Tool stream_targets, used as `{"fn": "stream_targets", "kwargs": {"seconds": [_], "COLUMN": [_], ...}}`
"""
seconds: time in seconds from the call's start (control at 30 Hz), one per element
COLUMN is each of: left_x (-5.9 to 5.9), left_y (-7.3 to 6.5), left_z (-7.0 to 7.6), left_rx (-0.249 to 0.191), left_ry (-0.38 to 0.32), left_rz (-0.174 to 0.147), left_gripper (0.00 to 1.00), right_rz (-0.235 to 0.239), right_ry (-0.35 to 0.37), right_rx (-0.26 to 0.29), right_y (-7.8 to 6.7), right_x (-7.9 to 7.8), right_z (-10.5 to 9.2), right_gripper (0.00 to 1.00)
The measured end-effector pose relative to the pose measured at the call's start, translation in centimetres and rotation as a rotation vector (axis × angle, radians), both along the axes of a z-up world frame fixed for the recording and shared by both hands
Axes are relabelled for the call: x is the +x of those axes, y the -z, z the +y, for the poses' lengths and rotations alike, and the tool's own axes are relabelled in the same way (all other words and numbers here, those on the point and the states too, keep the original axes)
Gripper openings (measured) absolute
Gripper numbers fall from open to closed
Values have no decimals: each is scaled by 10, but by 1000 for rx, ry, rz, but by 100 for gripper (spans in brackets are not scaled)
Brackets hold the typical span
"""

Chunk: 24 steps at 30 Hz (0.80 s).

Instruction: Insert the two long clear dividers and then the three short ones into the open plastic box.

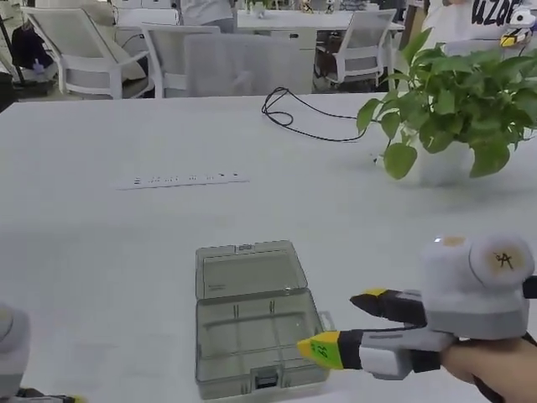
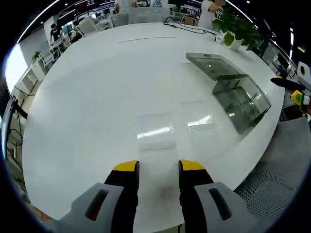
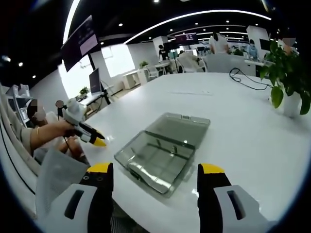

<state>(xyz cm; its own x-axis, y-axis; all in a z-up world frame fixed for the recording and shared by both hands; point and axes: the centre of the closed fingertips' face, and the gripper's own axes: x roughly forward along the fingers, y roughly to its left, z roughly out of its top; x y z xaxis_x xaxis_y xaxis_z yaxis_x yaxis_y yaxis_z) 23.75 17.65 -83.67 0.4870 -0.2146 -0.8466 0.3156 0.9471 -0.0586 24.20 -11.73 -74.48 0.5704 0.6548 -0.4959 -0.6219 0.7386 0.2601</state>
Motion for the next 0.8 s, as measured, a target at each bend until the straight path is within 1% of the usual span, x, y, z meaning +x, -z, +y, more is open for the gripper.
{"fn": "stream_targets", "kwargs": {"seconds": [0.13, 0.2, 0.3, 0.33, 0.37, 0.43, 0.47, 0.57, 0.7, 0.77, 0.8], "left_x": [2, 2, 4, 4, 4, 5, 7, 5, 3, 2, 2], "left_y": [-8, -12, -23, -25, -28, -32, -36, -42, -47, -50, -53], "left_z": [1, 0, -5, -6, -9, -13, -18, -27, -38, -42, -45], "left_rx": [-15, -32, -86, -97, -113, -138, -169, -215, -241, -252, -266], "left_ry": [-28, -40, -74, -80, -86, -88, -91, -88, -74, -72, -73], "left_rz": [-39, -55, -106, -116, -133, -156, -186, -205, -222, -232, -241], "left_gripper": [30, 30, 30, 30, 30, 30, 30, 30, 30, 30, 30], "right_rz": [-1, 3, 7, 7, 6, -5, -6, -7, 2, 20, 28], "right_ry": [10, 12, 15, 12, 8, 1, 0, -3, -5, -8, -5], "right_rx": [20, 41, 73, 78, 84, 94, 102, 129, 162, 191, 205], "right_y": [-5, -7, -12, -13, -14, -17, -18, -21, -23, -24, -25], "right_x": [2, 2, 2, 2, 1, 1, 0, 0, -1, -1, -1], "right_z": [5, 9, 17, 19, 22, 28, 31, 39, 49, 55, 58], "right_gripper": [68, 68, 66, 65, 65, 65, 64, 62, 58, 56, 54]}}
